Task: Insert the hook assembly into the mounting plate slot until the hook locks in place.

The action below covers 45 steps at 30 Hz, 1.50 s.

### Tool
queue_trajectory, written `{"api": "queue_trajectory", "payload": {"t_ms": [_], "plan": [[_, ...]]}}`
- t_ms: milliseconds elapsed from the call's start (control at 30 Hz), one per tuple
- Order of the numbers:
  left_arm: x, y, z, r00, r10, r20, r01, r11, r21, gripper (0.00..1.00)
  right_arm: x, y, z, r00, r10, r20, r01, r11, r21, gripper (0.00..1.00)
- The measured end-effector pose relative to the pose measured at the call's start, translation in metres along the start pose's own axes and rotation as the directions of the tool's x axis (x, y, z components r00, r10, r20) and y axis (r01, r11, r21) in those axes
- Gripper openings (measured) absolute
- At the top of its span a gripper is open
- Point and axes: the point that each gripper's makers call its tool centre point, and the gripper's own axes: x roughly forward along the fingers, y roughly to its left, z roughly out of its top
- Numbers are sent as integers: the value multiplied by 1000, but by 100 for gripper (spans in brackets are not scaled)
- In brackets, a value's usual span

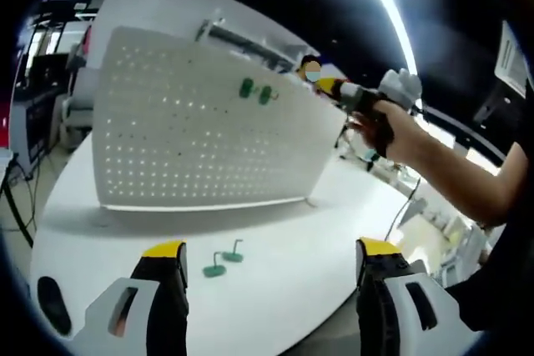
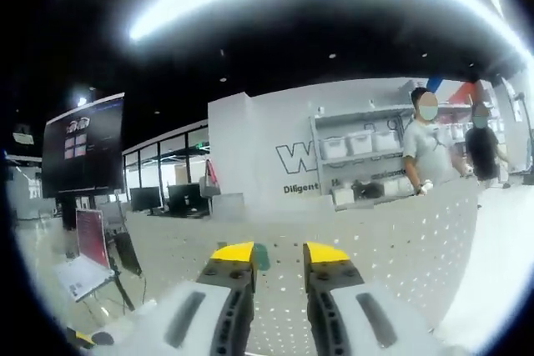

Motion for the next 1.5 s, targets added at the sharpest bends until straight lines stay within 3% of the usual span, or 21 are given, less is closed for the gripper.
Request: {"api": "queue_trajectory", "payload": {"t_ms": [300,500,700,1200,1267,1333,1500], "plan": [[-2,6,-7,1000,15,-18,-15,1000,0,83,-29,20,-51,992,66,-112,-71,997,-38,19],[-2,8,-12,999,19,-35,-19,1000,-4,83,-49,36,-84,977,122,-173,-124,992,-2,20],[-2,9,-13,999,20,-40,-20,1000,-5,82,-70,41,-111,964,125,-237,-125,992,15,21],[-5,15,-28,996,40,-76,-41,999,-12,81,-131,65,-178,894,205,-398,-210,977,30,22],[-5,15,-32,995,43,-87,-44,999,-17,80,-138,60,-187,887,186,-422,-199,980,15,22],[-5,16,-34,995,47,-90,-49,999,-16,80,-145,59,-193,881,189,-435,-179,982,63,22],[-5,14,-40,994,43,-98,-46,999,-28,80,-160,62,-206,859,200,-471,-198,979,54,22]]}}
